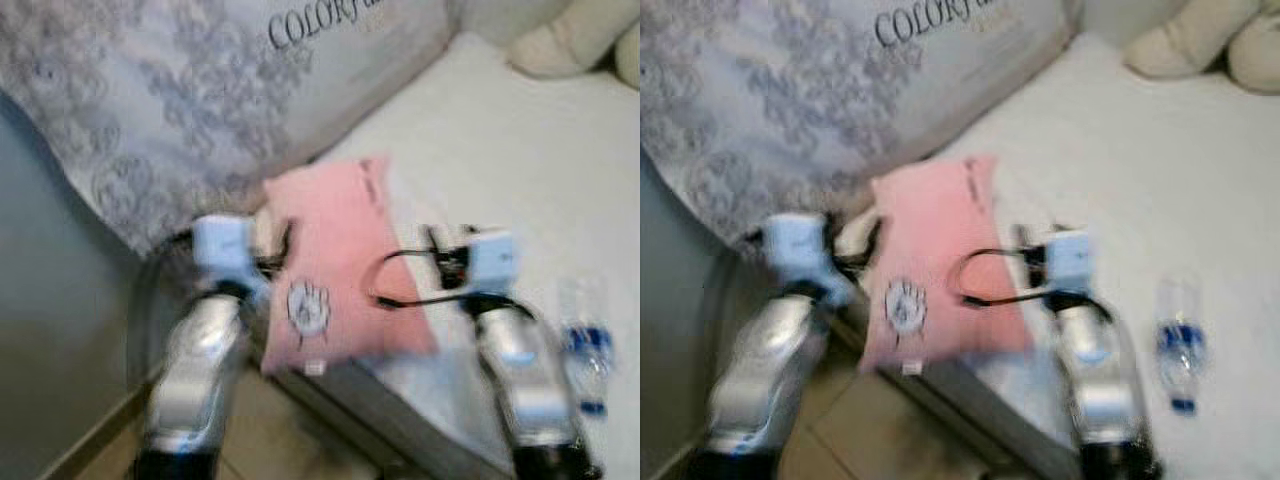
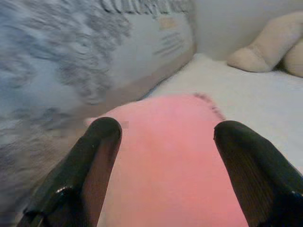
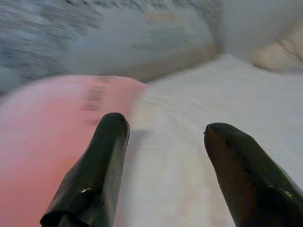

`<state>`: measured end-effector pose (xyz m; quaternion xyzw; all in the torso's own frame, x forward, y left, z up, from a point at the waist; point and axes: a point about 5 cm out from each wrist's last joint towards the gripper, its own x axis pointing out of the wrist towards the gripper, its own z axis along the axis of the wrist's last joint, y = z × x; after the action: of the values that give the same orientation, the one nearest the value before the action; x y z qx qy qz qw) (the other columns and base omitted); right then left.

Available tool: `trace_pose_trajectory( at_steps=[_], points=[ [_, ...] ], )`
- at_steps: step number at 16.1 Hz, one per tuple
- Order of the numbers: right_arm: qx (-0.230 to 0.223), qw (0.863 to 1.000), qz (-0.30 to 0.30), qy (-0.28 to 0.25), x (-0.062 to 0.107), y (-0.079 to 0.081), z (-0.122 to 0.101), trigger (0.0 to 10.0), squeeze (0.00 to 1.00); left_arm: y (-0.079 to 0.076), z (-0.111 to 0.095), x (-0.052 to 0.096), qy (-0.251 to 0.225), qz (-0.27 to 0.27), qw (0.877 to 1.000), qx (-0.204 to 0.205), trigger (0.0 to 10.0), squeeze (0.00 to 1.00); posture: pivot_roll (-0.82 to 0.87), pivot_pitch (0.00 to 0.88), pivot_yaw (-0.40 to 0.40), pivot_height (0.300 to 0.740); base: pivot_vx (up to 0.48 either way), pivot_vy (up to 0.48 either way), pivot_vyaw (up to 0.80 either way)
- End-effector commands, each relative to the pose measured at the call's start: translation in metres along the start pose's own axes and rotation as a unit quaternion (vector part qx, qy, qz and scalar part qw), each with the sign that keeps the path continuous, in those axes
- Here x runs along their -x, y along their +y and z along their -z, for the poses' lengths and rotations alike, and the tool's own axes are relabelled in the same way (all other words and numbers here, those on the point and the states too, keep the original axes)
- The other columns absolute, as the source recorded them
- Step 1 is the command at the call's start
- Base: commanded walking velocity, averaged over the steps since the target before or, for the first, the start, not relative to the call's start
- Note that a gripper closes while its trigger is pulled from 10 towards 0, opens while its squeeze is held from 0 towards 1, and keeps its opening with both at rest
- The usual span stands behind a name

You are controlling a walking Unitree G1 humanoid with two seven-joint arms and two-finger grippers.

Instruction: Clean up the room

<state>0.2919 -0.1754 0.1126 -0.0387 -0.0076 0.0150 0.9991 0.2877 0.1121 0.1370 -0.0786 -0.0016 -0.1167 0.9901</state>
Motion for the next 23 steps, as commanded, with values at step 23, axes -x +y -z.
trace_pose_trajectory(
  at_steps=[23],
  points=[
    [-0.29,0.93,-0.056,0.219,-0.065,0.013,0.026,10.0,0.0,0.038,0.069,-0.054,0.132,0.016,0.921,0.366,10.0,0.0,-0.23,0.222,0.078,0.74,0.0,0.0,0.0]
  ],
)
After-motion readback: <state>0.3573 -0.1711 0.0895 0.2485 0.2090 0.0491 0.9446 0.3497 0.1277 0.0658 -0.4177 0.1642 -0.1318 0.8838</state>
